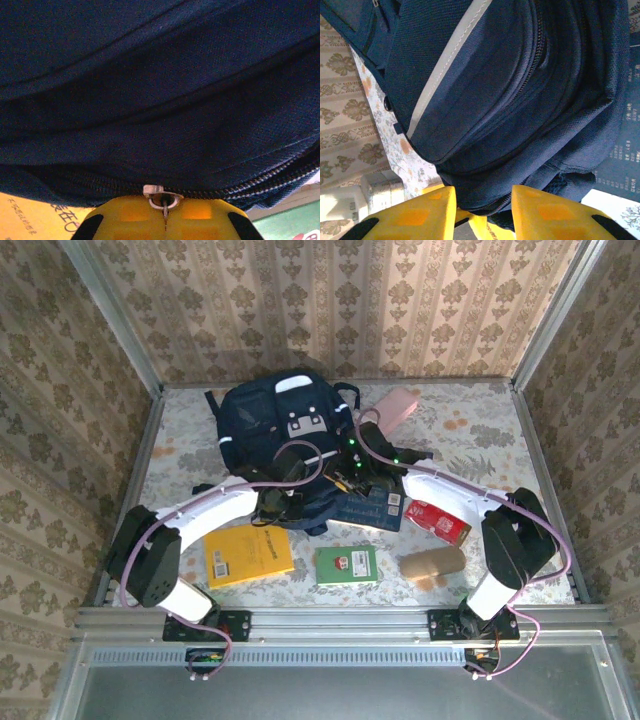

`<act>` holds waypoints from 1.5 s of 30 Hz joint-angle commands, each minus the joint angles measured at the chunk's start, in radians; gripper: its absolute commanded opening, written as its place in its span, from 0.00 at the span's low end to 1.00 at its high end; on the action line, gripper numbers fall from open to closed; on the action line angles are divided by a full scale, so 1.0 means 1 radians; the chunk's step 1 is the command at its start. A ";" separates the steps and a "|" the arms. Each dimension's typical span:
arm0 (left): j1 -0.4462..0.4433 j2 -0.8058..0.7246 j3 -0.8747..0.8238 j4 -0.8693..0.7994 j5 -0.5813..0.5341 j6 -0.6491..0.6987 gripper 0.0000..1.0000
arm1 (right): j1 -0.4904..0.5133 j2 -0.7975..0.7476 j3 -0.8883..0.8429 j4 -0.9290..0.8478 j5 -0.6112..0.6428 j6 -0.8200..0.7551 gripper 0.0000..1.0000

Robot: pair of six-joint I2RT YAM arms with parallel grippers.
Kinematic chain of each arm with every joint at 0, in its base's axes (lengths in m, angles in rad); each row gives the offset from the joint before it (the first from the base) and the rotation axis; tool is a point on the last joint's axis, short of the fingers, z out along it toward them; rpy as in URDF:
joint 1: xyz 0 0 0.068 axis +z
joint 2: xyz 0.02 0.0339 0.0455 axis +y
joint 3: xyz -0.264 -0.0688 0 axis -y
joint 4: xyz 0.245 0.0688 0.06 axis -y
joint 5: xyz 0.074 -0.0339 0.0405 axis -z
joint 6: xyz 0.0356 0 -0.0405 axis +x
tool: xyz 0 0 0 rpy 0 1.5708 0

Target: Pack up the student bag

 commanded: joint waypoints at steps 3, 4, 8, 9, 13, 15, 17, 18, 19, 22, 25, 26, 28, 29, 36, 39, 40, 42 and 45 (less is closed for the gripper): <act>0.010 -0.103 -0.015 0.055 0.010 0.060 0.00 | 0.004 -0.025 -0.045 -0.022 0.007 0.114 0.47; 0.009 -0.120 -0.020 0.063 0.020 0.066 0.00 | 0.005 -0.025 -0.054 -0.017 -0.004 0.155 0.48; 0.002 -0.178 -0.023 0.075 0.038 0.083 0.00 | 0.017 -0.007 -0.077 0.037 -0.074 0.304 0.48; 0.000 -0.187 -0.020 0.072 0.038 0.086 0.00 | 0.022 -0.004 -0.077 0.050 -0.081 0.325 0.48; -0.012 -0.205 -0.014 0.074 0.041 0.091 0.00 | 0.045 0.006 -0.063 0.088 -0.093 0.365 0.48; -0.019 -0.207 -0.016 0.079 0.046 0.092 0.00 | 0.053 0.006 -0.061 0.111 -0.100 0.376 0.48; -0.025 -0.205 -0.020 0.087 0.048 0.092 0.00 | 0.060 -0.002 -0.062 0.124 -0.095 0.380 0.48; -0.026 -0.204 -0.021 0.090 0.051 0.092 0.00 | 0.062 -0.007 -0.060 0.124 -0.089 0.380 0.48; -0.030 -0.203 -0.022 0.096 0.054 0.093 0.00 | 0.064 -0.011 -0.060 0.122 -0.079 0.380 0.48; -0.038 -0.202 -0.019 0.110 0.061 0.093 0.00 | 0.071 0.003 -0.055 0.147 -0.082 0.401 0.48; -0.045 -0.202 -0.010 0.117 0.063 0.096 0.00 | 0.082 0.030 -0.028 0.138 -0.084 0.402 0.49; -0.047 -0.203 -0.007 0.118 0.063 0.097 0.00 | 0.084 0.039 -0.021 0.137 -0.081 0.401 0.49; -0.053 -0.205 -0.007 0.124 0.063 0.099 0.00 | 0.083 0.057 -0.009 0.132 -0.066 0.393 0.48; -0.056 -0.205 -0.008 0.127 0.063 0.098 0.00 | 0.081 0.062 -0.006 0.131 -0.058 0.390 0.48; -0.064 -0.203 -0.026 0.150 0.061 0.100 0.00 | 0.073 0.132 0.021 0.167 -0.021 0.371 0.31; -0.066 -0.202 -0.030 0.155 0.056 0.103 0.00 | 0.071 0.142 0.016 0.193 -0.011 0.360 0.13; -0.065 -0.201 -0.028 0.152 0.049 0.105 0.00 | 0.068 0.139 0.013 0.192 -0.005 0.355 0.07; -0.065 -0.199 -0.025 0.138 0.031 0.109 0.00 | 0.063 0.129 0.007 0.185 0.013 0.335 0.00; -0.059 -0.203 -0.022 0.104 0.001 0.116 0.00 | 0.042 0.110 -0.003 0.166 0.024 0.308 0.00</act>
